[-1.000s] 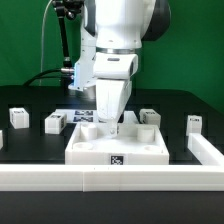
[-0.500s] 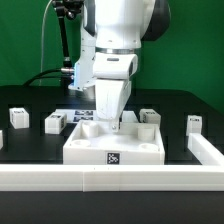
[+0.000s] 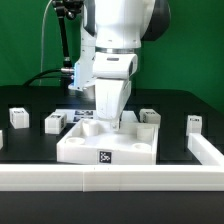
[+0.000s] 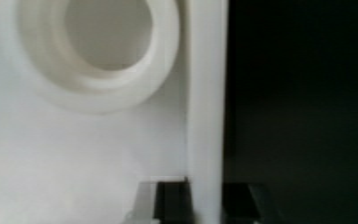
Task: Assemble one leg
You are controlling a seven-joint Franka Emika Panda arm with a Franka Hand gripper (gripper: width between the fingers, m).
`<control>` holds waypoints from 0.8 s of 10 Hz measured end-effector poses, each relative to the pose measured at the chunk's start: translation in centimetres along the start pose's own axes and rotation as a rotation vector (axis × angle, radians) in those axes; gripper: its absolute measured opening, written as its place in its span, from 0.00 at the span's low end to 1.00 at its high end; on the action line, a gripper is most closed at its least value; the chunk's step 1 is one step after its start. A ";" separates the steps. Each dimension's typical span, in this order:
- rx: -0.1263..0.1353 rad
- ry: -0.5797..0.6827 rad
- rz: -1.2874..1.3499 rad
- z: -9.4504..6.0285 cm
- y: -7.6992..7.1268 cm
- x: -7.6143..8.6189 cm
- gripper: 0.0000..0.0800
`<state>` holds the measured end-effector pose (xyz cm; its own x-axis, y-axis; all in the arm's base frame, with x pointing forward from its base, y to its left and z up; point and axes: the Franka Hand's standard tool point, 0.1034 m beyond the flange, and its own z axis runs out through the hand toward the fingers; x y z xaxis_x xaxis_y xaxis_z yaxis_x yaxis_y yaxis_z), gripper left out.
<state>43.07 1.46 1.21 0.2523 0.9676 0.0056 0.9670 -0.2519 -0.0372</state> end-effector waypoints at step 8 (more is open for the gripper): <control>-0.018 -0.014 -0.175 0.0 0.8 1.5 0.07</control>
Offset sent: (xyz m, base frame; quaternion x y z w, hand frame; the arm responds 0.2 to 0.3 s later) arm 0.0149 0.0018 -0.0004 0.0046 -0.0187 -0.1856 0.9824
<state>44.18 2.68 1.19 0.0792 0.9969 -0.0039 0.9967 -0.0792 -0.0189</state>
